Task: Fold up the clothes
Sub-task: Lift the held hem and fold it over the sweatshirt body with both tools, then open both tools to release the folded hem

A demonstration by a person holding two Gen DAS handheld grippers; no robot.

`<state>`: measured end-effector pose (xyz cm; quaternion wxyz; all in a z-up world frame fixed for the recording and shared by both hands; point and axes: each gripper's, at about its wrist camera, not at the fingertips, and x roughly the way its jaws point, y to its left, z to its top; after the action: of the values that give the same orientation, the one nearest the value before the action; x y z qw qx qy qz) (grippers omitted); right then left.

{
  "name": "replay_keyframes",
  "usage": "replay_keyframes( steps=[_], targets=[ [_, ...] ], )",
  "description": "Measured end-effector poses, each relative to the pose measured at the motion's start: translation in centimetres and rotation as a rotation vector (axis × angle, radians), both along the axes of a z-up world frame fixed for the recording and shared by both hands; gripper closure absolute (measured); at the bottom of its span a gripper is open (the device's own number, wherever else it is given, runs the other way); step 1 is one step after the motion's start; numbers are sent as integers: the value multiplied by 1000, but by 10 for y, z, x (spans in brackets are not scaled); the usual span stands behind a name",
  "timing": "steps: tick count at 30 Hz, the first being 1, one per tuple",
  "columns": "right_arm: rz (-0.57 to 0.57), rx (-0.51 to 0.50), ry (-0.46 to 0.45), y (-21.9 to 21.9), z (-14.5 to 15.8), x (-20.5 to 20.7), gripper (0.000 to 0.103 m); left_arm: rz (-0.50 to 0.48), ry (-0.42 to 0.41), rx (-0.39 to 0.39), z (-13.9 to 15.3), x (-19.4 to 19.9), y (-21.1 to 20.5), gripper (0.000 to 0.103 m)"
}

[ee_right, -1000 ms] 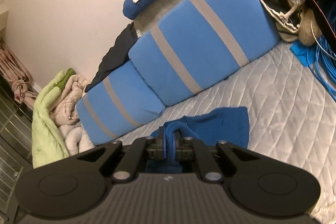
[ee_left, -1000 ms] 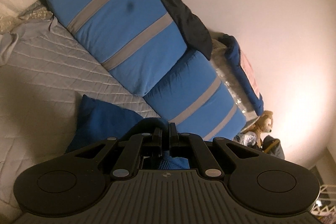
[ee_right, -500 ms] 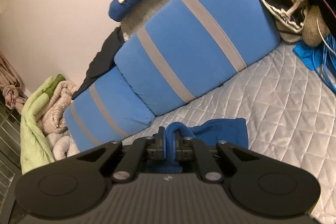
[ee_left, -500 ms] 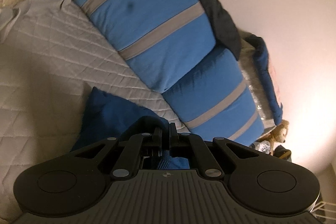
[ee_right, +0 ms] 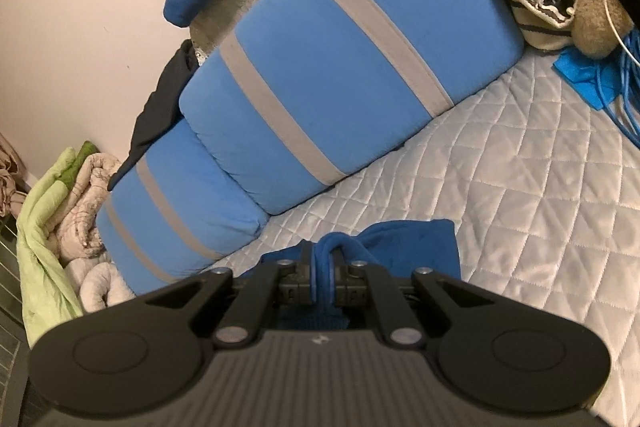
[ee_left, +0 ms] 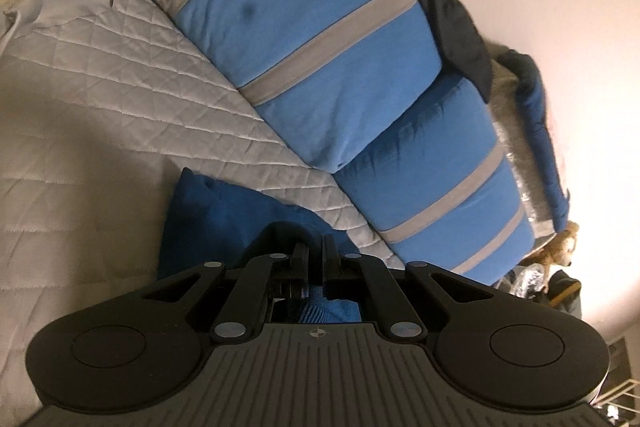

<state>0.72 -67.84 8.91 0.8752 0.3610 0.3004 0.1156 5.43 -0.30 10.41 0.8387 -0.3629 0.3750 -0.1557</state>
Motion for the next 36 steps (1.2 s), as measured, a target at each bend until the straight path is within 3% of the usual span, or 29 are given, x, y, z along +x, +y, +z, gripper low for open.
replay_keyframes(
  steps=[10,17,24,26,27,31,33,36],
  targets=[
    [-18,-47,68,6,-39,50,97,-2,56,58,-40,44,-12,98],
    [-19,-100,103,15,-68,74,97,32,117,53,-73,61,-11,97],
    [-53,-83,145,12,-91,84,95,63,185,54,-97,72,-15,93],
    [-66,-75,160,12,-99,86,89,68,203,49,-102,73,-15,91],
    [-74,-64,169,11,-103,86,74,64,197,46,-102,72,-14,88],
    [-63,-1,168,8,-110,84,47,47,156,4,-96,64,-11,64],
    [-50,9,153,7,-105,79,25,36,134,10,-88,58,-10,53],
    [-28,-4,130,7,-93,71,12,13,110,49,-75,49,-7,45]
  ],
)
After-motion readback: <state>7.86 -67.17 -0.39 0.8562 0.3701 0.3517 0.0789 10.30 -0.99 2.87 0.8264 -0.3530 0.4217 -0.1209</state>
